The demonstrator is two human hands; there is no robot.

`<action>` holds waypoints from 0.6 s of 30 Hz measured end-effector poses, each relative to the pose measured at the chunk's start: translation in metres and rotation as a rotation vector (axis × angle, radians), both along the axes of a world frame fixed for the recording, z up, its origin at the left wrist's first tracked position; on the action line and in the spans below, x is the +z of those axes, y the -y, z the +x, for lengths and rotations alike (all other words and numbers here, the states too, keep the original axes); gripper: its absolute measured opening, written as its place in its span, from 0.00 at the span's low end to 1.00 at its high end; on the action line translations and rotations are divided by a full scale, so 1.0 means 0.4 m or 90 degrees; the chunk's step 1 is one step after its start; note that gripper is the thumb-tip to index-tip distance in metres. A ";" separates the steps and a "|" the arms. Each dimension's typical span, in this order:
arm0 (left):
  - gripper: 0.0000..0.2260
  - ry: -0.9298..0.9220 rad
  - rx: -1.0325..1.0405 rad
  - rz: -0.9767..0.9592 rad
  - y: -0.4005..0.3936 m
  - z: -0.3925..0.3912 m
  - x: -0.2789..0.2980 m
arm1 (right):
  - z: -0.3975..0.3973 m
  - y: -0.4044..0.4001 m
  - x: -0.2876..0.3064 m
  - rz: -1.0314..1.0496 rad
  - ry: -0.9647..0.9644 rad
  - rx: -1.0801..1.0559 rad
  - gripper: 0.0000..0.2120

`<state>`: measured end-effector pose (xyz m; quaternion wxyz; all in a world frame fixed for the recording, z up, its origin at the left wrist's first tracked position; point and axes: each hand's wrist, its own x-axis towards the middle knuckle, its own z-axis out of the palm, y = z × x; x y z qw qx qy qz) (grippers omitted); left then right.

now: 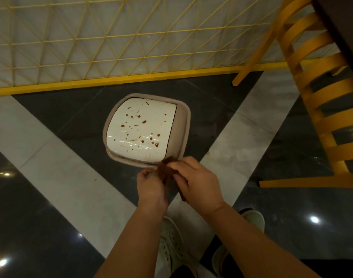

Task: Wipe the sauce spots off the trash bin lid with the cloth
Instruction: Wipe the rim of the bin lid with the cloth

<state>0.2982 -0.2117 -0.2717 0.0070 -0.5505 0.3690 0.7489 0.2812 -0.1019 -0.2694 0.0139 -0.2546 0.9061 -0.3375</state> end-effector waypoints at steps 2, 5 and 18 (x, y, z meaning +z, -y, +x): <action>0.15 -0.018 0.016 0.017 0.002 0.000 0.000 | -0.028 0.005 0.015 -0.071 0.003 -0.069 0.13; 0.16 -0.006 0.026 0.021 0.003 -0.002 -0.002 | -0.115 0.031 0.053 -0.135 0.020 -0.198 0.12; 0.15 -0.015 -0.007 0.012 0.004 -0.001 -0.020 | -0.017 -0.005 -0.057 -0.101 0.133 -0.223 0.12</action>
